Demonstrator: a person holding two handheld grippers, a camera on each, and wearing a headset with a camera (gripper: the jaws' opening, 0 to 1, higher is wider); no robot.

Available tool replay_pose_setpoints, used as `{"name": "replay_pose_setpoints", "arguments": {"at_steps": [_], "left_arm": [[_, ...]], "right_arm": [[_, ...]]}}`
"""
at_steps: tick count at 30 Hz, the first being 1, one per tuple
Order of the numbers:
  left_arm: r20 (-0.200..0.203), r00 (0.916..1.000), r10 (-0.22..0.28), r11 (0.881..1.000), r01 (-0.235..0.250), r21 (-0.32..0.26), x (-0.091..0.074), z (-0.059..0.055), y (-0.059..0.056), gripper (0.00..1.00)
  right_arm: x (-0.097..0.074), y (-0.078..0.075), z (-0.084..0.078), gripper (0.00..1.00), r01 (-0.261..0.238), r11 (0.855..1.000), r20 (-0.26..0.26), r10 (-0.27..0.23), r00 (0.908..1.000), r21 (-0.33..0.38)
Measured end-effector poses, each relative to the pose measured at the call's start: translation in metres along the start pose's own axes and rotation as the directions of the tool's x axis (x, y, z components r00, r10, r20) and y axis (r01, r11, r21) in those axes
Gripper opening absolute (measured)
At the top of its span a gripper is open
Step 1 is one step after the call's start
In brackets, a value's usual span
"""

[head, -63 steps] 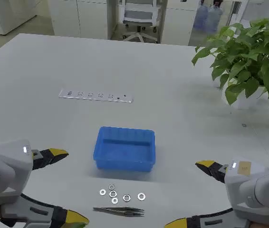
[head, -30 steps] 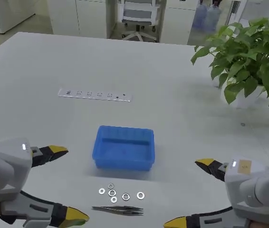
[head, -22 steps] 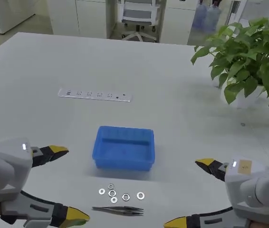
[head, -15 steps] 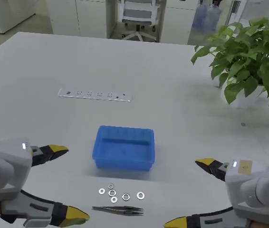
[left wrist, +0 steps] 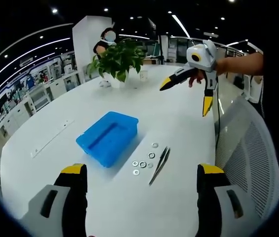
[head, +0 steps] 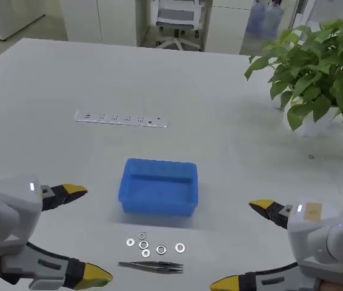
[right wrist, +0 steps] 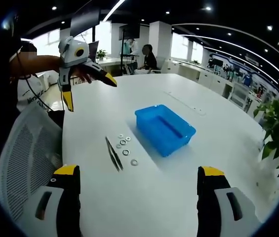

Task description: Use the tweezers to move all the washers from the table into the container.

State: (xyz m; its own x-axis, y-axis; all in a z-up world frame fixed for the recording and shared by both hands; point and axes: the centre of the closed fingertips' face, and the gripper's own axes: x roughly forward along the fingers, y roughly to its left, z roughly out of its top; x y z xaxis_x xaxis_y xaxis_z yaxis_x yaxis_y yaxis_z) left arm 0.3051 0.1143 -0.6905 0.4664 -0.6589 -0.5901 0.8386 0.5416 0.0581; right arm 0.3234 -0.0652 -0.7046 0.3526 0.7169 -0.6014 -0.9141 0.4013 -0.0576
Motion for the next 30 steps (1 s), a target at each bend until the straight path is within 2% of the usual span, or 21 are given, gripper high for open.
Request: {"name": "replay_pose_setpoints", "arguments": {"at_steps": [12,20,25,30], "left_arm": [[-0.044,0.9988,-0.021,1.0,0.021,0.015,0.006,-0.01,-0.001,0.96],[-0.071,0.9964,-0.046,0.998,0.048,0.029,0.014,-0.016,-0.005,0.94],[-0.103,0.9917,-0.077,0.996,0.081,0.043,0.021,-0.023,-0.011,0.88],[-0.116,0.988,-0.102,0.992,0.109,0.056,0.027,-0.027,-0.015,0.81]], "right_arm": [[0.008,0.001,-0.003,0.98,-0.025,0.999,-0.027,0.025,0.9993,-0.035],[0.013,-0.001,-0.002,0.91,-0.026,0.998,-0.03,0.024,0.9993,-0.066],[0.019,0.002,-0.004,0.86,-0.038,0.996,-0.029,0.035,0.9989,-0.078],[0.028,0.006,-0.004,0.8,-0.056,0.994,-0.033,0.053,0.998,-0.092]]}}
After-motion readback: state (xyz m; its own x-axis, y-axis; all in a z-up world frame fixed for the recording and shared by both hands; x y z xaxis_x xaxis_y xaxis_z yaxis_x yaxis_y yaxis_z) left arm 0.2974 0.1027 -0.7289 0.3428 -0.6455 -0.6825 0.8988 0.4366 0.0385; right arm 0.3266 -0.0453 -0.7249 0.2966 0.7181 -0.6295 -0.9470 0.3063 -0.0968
